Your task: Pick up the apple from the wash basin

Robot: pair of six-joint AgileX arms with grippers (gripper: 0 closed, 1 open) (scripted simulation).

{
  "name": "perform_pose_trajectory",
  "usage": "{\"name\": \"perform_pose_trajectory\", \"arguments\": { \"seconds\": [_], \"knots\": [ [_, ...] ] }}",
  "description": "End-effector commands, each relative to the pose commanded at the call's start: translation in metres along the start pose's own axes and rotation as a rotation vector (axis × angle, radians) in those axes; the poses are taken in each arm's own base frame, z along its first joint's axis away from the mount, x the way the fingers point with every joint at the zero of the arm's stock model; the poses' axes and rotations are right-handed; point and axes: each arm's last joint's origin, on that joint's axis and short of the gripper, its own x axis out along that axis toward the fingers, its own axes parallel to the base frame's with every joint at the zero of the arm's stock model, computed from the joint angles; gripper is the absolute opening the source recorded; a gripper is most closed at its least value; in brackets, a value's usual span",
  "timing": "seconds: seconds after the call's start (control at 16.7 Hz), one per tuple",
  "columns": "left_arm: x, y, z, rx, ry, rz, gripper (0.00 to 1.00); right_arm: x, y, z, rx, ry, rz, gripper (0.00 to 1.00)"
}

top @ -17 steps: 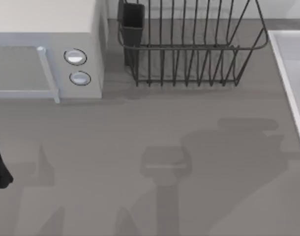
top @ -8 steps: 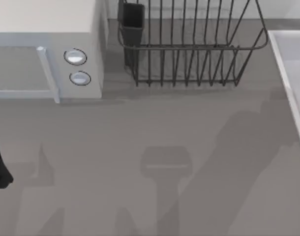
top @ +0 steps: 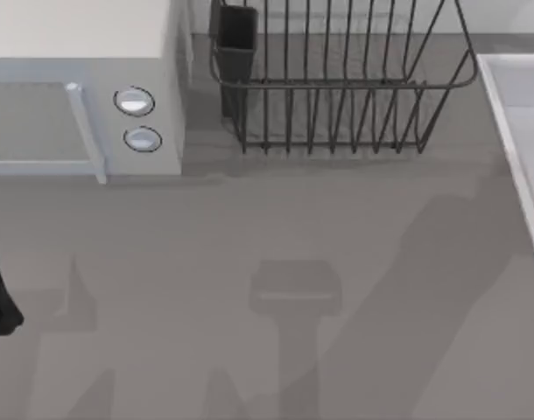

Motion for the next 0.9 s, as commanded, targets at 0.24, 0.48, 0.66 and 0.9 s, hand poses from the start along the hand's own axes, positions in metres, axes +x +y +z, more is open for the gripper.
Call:
{"name": "perform_pose_trajectory", "arguments": {
  "seconds": [0.24, 0.48, 0.66, 0.9],
  "knots": [
    [0.000, 0.000, 0.000, 0.000, 0.000, 0.000, 1.00, 0.055, -0.002, 0.005, 0.002, -0.004, -0.001, 1.00],
    [0.000, 0.000, 0.000, 0.000, 0.000, 0.000, 1.00, 0.116, -0.003, 0.003, 0.003, -0.012, -0.003, 1.00],
    [0.000, 0.000, 0.000, 0.000, 0.000, 0.000, 1.00, 0.138, -0.002, -0.002, 0.004, -0.002, 0.000, 1.00],
    [0.000, 0.000, 0.000, 0.000, 0.000, 0.000, 1.00, 0.139, -0.002, -0.002, 0.004, -0.002, 0.000, 1.00]
  ]
}}
